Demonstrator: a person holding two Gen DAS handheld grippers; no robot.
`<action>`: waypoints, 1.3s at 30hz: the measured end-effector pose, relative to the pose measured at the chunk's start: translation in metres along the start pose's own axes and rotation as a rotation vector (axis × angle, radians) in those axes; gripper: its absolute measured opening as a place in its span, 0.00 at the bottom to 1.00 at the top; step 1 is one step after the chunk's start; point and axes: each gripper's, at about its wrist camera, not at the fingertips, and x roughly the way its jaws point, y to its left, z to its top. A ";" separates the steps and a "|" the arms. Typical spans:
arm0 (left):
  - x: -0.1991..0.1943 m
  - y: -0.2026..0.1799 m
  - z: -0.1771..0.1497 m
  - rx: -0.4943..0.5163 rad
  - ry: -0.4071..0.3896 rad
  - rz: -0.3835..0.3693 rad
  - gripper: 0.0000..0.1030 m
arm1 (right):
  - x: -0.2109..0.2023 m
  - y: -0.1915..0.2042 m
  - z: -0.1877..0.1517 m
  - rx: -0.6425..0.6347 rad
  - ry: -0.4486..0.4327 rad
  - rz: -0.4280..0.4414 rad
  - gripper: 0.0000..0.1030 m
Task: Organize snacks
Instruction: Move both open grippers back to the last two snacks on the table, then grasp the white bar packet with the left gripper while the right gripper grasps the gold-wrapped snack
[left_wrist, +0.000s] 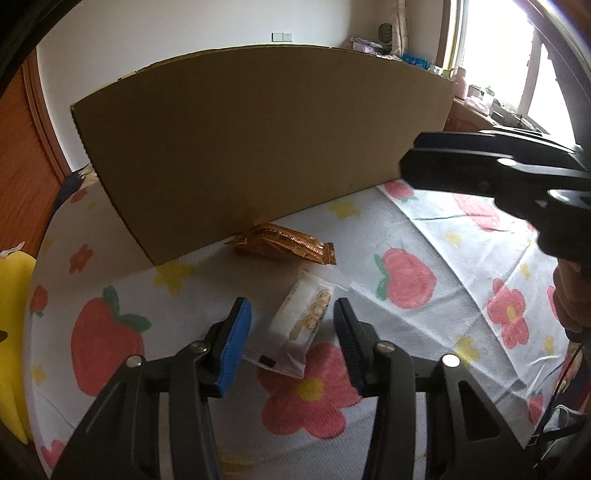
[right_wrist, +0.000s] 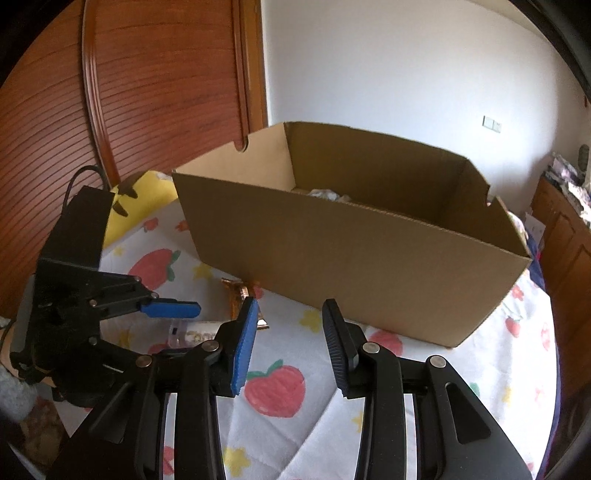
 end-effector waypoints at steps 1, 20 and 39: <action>-0.001 0.000 -0.001 0.006 0.000 0.001 0.37 | 0.003 0.000 0.001 0.002 0.006 0.006 0.35; -0.038 0.041 -0.026 -0.111 -0.106 0.017 0.21 | 0.064 0.020 0.008 -0.026 0.121 0.071 0.35; -0.071 0.041 -0.030 -0.168 -0.163 0.053 0.21 | 0.100 0.034 0.012 -0.085 0.224 0.072 0.19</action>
